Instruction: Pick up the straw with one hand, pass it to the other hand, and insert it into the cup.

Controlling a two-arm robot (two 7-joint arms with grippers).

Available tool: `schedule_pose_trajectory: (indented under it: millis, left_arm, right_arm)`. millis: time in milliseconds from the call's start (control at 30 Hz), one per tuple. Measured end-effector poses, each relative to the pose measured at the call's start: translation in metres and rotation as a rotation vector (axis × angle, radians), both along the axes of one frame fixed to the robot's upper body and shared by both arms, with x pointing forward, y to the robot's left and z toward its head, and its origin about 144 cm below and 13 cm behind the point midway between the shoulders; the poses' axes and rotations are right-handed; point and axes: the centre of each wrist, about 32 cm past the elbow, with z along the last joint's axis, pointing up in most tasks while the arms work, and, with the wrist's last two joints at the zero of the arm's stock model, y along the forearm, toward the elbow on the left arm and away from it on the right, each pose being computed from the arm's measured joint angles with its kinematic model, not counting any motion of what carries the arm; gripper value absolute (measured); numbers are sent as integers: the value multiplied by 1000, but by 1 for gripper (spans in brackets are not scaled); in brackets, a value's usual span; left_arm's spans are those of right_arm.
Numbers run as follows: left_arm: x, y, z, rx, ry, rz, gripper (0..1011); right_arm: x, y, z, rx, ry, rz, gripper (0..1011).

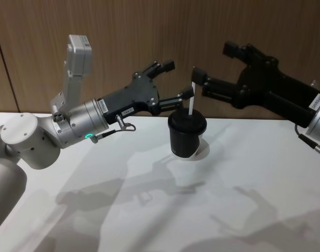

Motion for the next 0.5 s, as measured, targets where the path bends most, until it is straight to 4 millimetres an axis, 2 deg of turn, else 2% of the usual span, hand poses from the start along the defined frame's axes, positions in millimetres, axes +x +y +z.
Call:
schedule_pose_trajectory:
  millis: [500]
  left_arm:
    - [-2,-1,-1,12,12,7,1003]
  right_arm:
    - [-1,5,0,-3,-4,12,1001]
